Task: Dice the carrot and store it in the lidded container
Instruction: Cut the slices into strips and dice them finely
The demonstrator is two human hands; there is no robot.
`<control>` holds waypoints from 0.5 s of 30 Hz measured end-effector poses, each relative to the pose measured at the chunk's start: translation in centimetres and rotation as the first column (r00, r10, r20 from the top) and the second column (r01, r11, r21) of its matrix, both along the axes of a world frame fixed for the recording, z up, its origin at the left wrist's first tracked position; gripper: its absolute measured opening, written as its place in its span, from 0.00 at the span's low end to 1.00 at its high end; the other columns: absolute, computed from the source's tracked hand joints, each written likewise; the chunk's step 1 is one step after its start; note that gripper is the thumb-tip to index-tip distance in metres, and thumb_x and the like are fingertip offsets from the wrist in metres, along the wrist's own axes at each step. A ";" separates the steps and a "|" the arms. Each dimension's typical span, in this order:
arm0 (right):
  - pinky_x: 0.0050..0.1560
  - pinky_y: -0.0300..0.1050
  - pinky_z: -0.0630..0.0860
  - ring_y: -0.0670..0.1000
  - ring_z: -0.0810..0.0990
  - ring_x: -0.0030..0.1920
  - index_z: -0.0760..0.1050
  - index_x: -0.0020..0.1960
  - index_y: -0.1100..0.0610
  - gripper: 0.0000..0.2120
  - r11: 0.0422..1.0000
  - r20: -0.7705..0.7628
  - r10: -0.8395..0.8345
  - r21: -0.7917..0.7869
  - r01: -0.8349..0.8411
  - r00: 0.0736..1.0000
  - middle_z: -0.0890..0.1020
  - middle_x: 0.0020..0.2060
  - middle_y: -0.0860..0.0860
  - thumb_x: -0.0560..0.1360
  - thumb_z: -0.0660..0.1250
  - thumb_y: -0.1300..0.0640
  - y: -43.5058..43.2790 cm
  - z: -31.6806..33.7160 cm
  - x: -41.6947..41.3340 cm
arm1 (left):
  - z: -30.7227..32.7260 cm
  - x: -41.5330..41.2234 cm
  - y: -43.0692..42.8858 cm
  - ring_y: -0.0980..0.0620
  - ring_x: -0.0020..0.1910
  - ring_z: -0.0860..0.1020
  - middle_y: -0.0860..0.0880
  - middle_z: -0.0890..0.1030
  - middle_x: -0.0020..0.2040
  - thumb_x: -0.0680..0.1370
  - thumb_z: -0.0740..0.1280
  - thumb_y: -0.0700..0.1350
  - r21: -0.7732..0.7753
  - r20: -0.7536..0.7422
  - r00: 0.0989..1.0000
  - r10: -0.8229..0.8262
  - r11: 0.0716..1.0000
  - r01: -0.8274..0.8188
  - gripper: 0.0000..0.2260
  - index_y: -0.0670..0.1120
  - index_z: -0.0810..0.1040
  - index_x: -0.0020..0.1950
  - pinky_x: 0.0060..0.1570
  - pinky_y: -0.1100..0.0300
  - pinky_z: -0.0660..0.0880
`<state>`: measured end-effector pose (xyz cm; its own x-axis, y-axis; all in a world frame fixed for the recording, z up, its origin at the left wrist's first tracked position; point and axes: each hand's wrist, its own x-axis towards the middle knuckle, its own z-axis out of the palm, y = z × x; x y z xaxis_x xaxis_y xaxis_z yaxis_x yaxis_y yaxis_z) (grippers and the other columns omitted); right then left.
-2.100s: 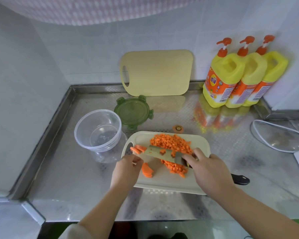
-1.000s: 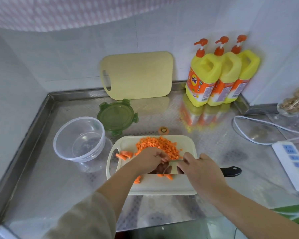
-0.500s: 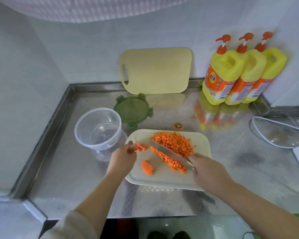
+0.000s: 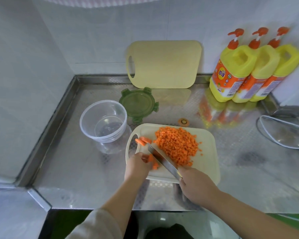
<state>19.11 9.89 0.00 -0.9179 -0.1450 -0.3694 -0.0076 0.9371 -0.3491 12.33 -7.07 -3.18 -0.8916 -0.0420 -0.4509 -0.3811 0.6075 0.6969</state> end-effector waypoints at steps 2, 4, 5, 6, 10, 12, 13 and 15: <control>0.46 0.43 0.66 0.52 0.75 0.54 0.67 0.55 0.53 0.07 1.000 -0.025 0.021 -0.003 -0.021 0.999 0.73 0.50 0.51 0.80 0.53 0.57 -0.5 0.0 0.1 | -0.1 0.1 0.1 0.52 0.39 0.79 0.53 0.81 0.39 0.75 0.69 0.45 0.054 0.022 0.998 0.057 0.997 -0.058 0.02 0.48 0.78 0.43 0.44 0.57 0.78; 0.50 0.43 0.69 0.52 0.75 0.55 0.67 0.62 0.54 0.13 0.999 -0.053 0.041 0.021 -0.040 0.998 0.74 0.56 0.52 0.80 0.53 0.57 -1.0 -0.7 0.2 | -0.1 0.3 0.4 0.49 0.39 0.80 0.52 0.81 0.38 0.75 0.69 0.44 0.079 0.025 0.995 0.096 0.992 -0.097 0.05 0.49 0.76 0.40 0.43 0.56 0.78; 0.52 0.44 0.70 0.52 0.75 0.56 0.66 0.65 0.55 0.14 0.998 -0.057 0.061 0.037 -0.059 0.996 0.73 0.58 0.52 0.80 0.53 0.57 -1.1 -0.8 0.3 | -0.1 0.4 0.5 0.49 0.38 0.79 0.52 0.80 0.37 0.75 0.68 0.43 0.086 0.018 0.994 0.109 0.990 -0.110 0.07 0.50 0.75 0.38 0.41 0.57 0.77; 0.52 0.44 0.71 0.52 0.74 0.57 0.66 0.66 0.55 0.16 0.995 -0.069 0.088 0.059 -0.084 0.994 0.73 0.59 0.52 0.79 0.54 0.56 -1.1 -1.3 0.6 | 0.0 0.5 0.6 0.49 0.37 0.79 0.52 0.80 0.36 0.76 0.68 0.43 0.096 0.016 0.993 0.121 0.988 -0.122 0.08 0.51 0.74 0.37 0.40 0.59 0.75; 0.41 0.38 0.73 0.46 0.78 0.44 0.75 0.59 0.55 0.15 0.983 -0.204 0.161 0.122 -0.138 0.966 0.77 0.48 0.48 0.76 0.56 0.55 -0.4 -1.6 0.3 | 0.3 0.7 0.7 0.50 0.36 0.79 0.53 0.80 0.36 0.76 0.68 0.45 0.115 0.020 0.988 0.152 0.981 -0.153 0.09 0.51 0.73 0.37 0.40 0.59 0.75; 0.45 0.38 0.70 0.46 0.75 0.45 0.71 0.59 0.54 0.12 0.995 -0.135 0.099 0.010 -0.098 0.986 0.75 0.48 0.47 0.80 0.53 0.56 -0.2 -0.5 0.0 | 0.1 0.6 0.7 0.49 0.38 0.80 0.51 0.81 0.37 0.76 0.68 0.44 0.105 0.021 0.989 0.149 0.983 -0.150 0.08 0.51 0.74 0.38 0.41 0.58 0.76; 0.47 0.39 0.69 0.47 0.74 0.47 0.69 0.61 0.54 0.12 0.996 -0.113 0.087 -0.018 -0.089 0.990 0.75 0.49 0.47 0.80 0.53 0.55 -0.2 -0.4 -0.1 | 0.1 0.6 0.7 0.49 0.38 0.80 0.51 0.81 0.38 0.76 0.68 0.43 0.106 0.019 0.989 0.148 0.983 -0.150 0.07 0.51 0.75 0.38 0.42 0.58 0.77; 0.51 0.41 0.71 0.49 0.75 0.53 0.66 0.66 0.54 0.15 0.994 -0.126 0.105 0.022 -0.103 0.986 0.75 0.56 0.49 0.80 0.54 0.55 -0.7 -0.4 0.0 | 0.0 0.7 0.7 0.50 0.38 0.80 0.51 0.81 0.39 0.76 0.68 0.44 0.128 0.021 0.988 0.154 0.979 -0.156 0.06 0.51 0.75 0.39 0.42 0.58 0.77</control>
